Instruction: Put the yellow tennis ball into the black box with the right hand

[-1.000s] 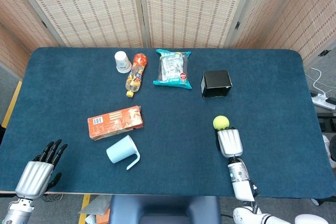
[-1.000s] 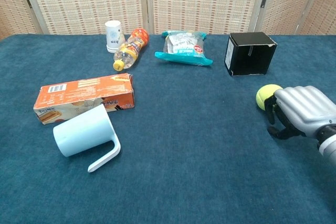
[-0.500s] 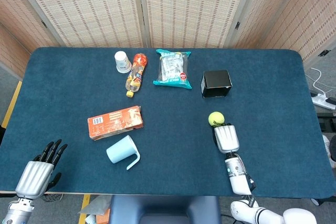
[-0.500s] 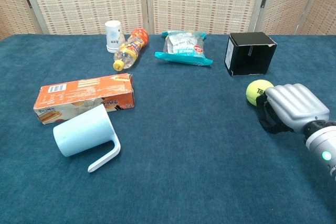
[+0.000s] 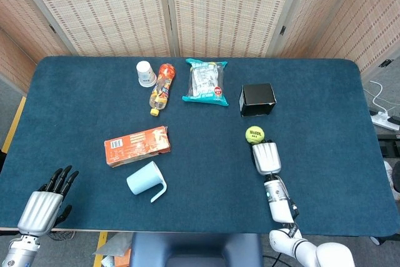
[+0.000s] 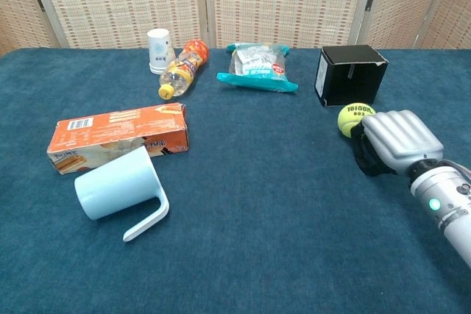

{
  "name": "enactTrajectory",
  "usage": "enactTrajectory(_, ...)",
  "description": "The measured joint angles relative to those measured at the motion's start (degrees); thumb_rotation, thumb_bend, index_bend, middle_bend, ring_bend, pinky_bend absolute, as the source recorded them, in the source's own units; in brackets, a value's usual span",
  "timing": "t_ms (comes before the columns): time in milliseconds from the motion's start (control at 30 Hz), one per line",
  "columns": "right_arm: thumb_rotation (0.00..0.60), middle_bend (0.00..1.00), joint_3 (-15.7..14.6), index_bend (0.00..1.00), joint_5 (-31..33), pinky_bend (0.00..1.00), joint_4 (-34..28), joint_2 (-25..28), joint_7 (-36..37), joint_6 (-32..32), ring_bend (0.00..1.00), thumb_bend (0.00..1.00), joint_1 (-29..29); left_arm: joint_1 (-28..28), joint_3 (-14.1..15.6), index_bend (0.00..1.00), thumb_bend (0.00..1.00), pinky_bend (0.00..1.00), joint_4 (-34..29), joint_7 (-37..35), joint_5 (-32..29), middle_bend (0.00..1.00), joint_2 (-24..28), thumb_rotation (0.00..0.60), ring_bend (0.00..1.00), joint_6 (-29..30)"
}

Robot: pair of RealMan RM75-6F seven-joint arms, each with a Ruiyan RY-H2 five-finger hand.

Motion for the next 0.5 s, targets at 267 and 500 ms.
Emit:
enactTrajectory(267, 0.600, 0.80, 0.8, 0.67, 0.6, 0.59, 7.0, -3.3, 2.5, -1.9, 0.58, 0.22, 3.4, -0.1, -0.3, 0.11, 0.38, 0.44, 0.3, 0.1, -0.9, 0.09, -0.2, 0.600, 0.09, -0.3)
enactTrajectory(500, 0.600, 0.80, 2.5, 0.67, 1.8, 0.59, 11.0, -4.5, 3.7, -3.5, 0.58, 0.22, 6.9, -0.1, -0.7, 0.11, 0.38, 0.44, 1.1, -0.4, -1.2, 0.09, -0.4, 0.600, 0.09, 0.0)
